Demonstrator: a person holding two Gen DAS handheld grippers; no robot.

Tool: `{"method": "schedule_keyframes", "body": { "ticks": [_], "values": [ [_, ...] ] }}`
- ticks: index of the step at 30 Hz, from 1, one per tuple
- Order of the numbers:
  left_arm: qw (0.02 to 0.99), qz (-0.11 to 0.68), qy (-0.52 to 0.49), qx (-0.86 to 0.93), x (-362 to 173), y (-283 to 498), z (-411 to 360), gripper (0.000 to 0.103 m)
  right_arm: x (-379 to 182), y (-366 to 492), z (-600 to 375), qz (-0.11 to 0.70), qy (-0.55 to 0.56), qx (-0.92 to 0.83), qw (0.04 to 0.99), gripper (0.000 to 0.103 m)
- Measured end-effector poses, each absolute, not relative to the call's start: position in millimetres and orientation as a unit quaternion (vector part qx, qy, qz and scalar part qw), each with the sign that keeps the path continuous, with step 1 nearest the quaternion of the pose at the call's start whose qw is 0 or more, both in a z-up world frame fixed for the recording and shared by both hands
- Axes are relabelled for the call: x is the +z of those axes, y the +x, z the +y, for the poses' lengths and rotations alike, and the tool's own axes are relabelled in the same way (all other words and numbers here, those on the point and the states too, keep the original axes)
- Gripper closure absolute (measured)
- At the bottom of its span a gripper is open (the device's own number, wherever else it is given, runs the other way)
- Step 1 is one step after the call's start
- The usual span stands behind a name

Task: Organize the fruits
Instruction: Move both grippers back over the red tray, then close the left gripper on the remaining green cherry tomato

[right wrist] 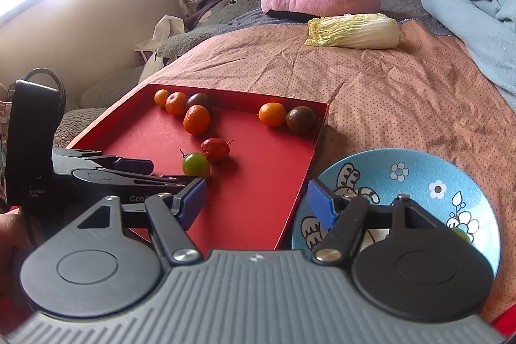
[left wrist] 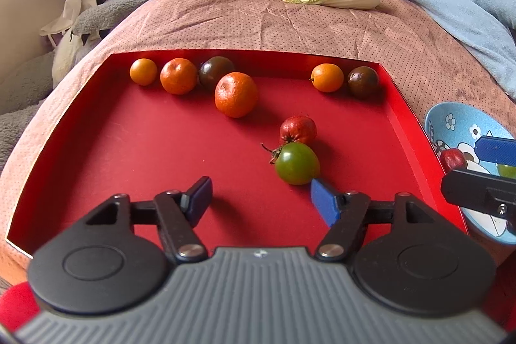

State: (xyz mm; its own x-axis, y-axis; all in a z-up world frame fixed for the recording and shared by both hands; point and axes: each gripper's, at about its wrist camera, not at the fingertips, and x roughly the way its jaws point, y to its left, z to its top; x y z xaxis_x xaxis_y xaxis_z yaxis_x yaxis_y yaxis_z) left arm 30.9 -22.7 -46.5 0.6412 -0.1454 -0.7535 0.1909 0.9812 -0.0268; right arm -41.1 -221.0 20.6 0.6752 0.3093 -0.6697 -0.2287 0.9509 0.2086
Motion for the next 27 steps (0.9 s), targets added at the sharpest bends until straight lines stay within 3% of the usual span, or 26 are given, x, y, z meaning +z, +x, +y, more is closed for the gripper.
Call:
{"method": "schedule_keyframes", "body": {
  "ticks": [20,27],
  "values": [
    [0.905,0.409,0.035,-0.109,-47.6,38.6,-40.0,0.032,14.9,-43.1,-228.2,0.373,0.064,0.147,0.914,0.029],
    [0.903,0.412,0.039,-0.110,-49.5,43.1,-45.5,0.040,15.3,-42.5,-231.4,0.371,0.067,0.145,0.915,0.029]
  ]
}}
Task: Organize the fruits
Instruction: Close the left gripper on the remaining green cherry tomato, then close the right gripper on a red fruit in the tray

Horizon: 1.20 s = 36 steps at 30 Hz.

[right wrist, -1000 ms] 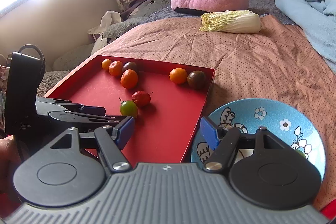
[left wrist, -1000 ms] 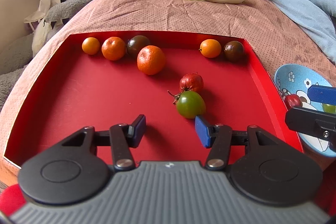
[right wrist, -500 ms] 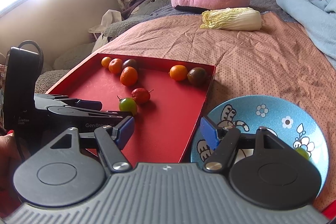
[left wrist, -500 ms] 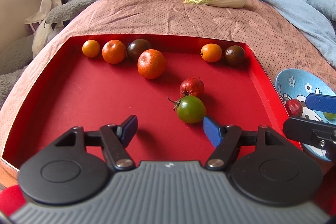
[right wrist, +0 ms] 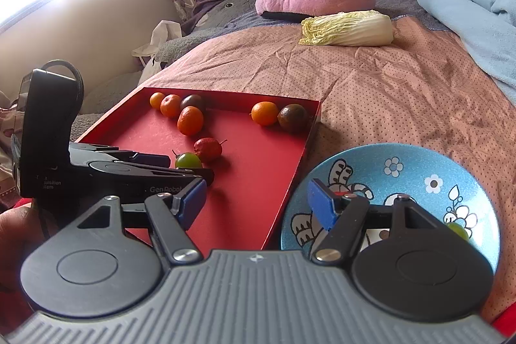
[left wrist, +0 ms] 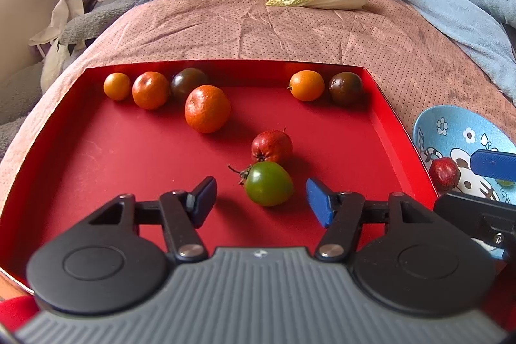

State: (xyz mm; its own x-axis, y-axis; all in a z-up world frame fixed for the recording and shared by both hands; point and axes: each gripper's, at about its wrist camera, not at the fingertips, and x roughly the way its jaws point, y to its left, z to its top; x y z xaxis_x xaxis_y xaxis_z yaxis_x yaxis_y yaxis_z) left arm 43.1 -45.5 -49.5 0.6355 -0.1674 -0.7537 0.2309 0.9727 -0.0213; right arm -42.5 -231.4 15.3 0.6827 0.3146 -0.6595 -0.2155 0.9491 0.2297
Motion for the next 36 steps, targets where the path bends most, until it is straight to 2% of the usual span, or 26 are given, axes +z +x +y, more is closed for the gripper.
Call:
{"method": "schedule_keyframes", "body": {
  "ticks": [5,7,9,18,24,27,36],
  "values": [
    [0.904,0.412,0.042,-0.106,-50.8,45.2,-46.4,0.053,15.6,-41.0,-230.1,0.372,0.065,0.146,0.914,0.029],
    [0.904,0.413,0.040,-0.106,-50.9,46.4,-46.2,0.054,15.7,-40.1,-227.8,0.372,0.063,0.148,0.914,0.029],
    [0.904,0.413,0.041,-0.103,-50.6,46.9,-46.4,0.065,15.7,-39.3,-225.6,0.372,0.060,0.150,0.914,0.029],
    [0.907,0.412,0.035,-0.085,-49.7,45.4,-36.2,0.066,13.4,-30.5,-216.2,0.377,0.049,0.163,0.911,0.030],
    [0.906,0.415,0.032,-0.076,-47.6,40.6,-20.0,0.066,8.2,-15.3,-201.6,0.387,0.043,0.179,0.903,0.047],
    [0.906,0.416,0.031,-0.073,-46.7,38.4,-12.5,0.066,6.4,-4.2,-190.2,0.391,0.039,0.189,0.900,0.052],
    [0.908,0.413,0.020,-0.069,-45.6,33.3,7.4,0.066,-13.9,38.1,-150.7,0.418,0.014,0.197,0.887,0.052]
  ]
}}
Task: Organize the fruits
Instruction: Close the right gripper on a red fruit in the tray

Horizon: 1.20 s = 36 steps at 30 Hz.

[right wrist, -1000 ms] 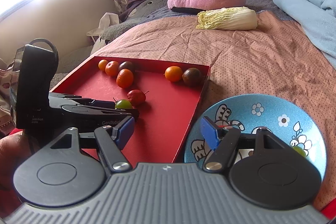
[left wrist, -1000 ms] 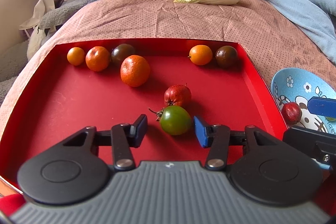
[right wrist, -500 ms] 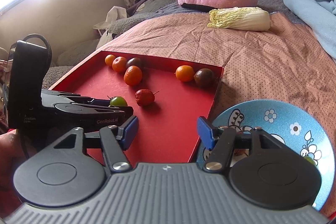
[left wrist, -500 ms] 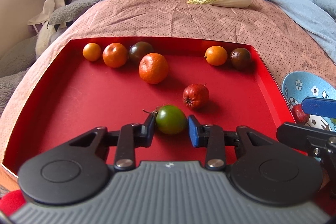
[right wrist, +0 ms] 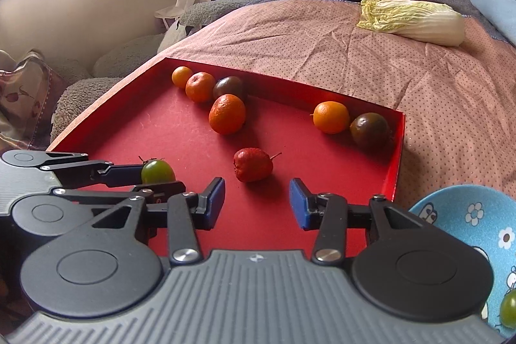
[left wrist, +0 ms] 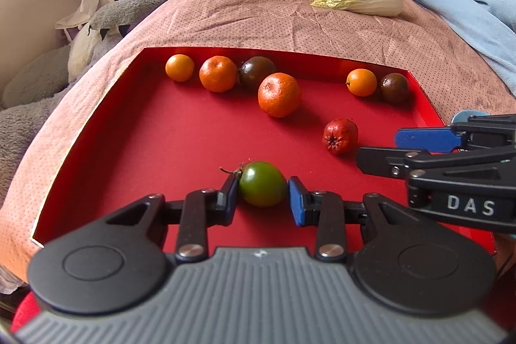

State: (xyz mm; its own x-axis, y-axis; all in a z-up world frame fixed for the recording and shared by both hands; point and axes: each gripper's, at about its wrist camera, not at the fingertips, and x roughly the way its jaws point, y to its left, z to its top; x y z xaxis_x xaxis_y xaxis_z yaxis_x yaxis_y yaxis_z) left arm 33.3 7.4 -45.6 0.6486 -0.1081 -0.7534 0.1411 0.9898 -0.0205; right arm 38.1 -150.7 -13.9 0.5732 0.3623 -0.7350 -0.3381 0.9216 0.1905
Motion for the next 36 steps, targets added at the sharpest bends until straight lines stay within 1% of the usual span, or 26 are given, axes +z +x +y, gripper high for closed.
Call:
{"method": "schedule_keyframes", "body": {
  "ticks": [6,11,14,15,24,36],
  "values": [
    [0.908,0.413,0.016,-0.070,-45.5,32.7,11.2,0.066,-24.0,60.4,-138.7,0.433,0.020,0.191,0.881,0.052],
    [0.908,0.412,0.011,-0.072,-45.5,30.9,14.2,0.066,-27.1,70.1,-124.2,0.439,-0.002,0.195,0.877,0.053],
    [0.908,0.413,0.010,-0.071,-45.2,29.8,15.8,0.066,-31.5,73.4,-120.2,0.446,-0.007,0.194,0.874,0.063],
    [0.908,0.413,0.010,-0.070,-45.2,29.7,16.6,0.066,-32.1,73.5,-120.1,0.444,-0.007,0.195,0.874,0.064],
    [0.908,0.414,0.008,-0.066,-45.3,30.6,15.7,0.066,-20.5,60.7,-132.8,0.434,0.008,0.195,0.880,0.064],
    [0.909,0.414,0.005,-0.058,-39.6,25.8,11.4,0.066,11.3,4.4,-167.6,0.395,0.013,0.196,0.898,0.064]
  ]
}}
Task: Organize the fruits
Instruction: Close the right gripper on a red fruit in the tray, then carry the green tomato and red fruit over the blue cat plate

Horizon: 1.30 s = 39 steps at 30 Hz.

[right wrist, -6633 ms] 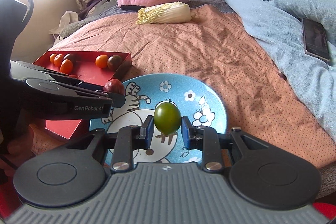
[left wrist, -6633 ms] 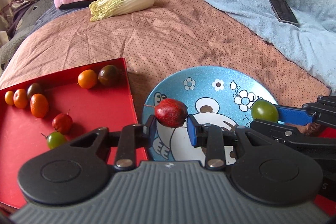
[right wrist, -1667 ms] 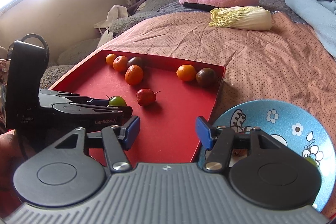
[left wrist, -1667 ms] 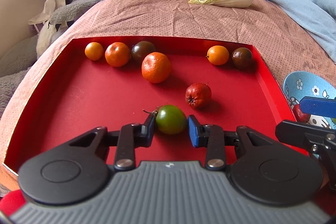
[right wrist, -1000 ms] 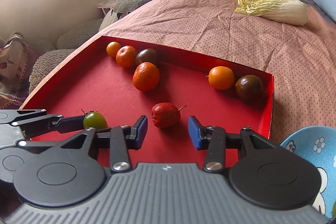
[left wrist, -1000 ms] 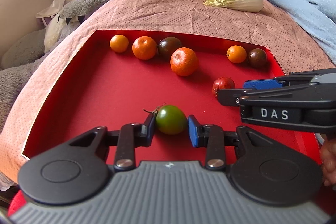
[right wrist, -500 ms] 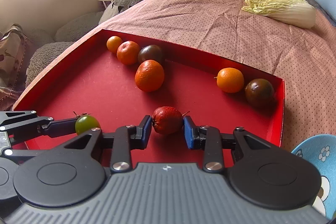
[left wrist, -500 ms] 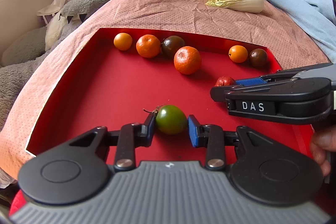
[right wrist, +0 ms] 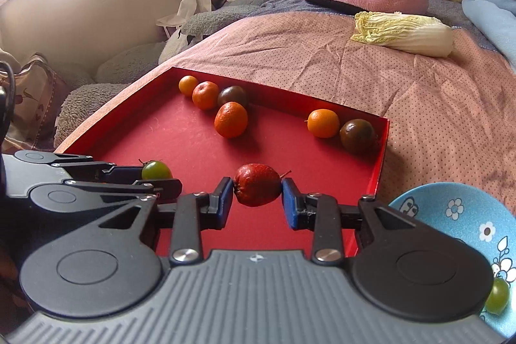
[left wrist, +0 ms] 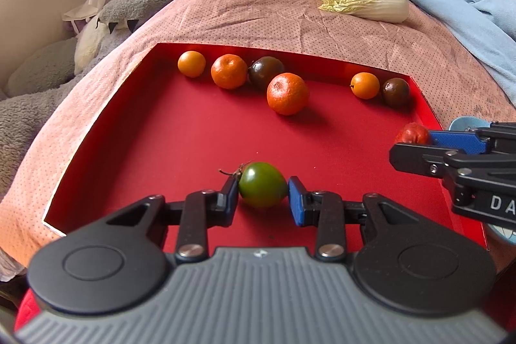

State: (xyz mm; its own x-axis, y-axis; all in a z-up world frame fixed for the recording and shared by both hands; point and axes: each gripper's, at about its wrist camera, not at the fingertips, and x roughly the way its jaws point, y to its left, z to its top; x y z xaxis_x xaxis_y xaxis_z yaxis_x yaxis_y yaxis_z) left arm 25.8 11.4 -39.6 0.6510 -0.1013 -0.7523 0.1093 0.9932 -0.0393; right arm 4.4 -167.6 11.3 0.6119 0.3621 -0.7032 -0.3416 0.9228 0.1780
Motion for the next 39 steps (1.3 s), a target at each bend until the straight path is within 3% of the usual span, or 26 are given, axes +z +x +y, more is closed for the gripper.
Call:
{"method": "schedule_keyframes", "body": {
  "ticks": [39],
  "values": [
    [0.914,0.395,0.030,-0.083,-17.0,0.7,-32.7,0.066,38.3,-79.0,-225.7,0.359,0.046,0.172,0.916,0.065]
  ]
}}
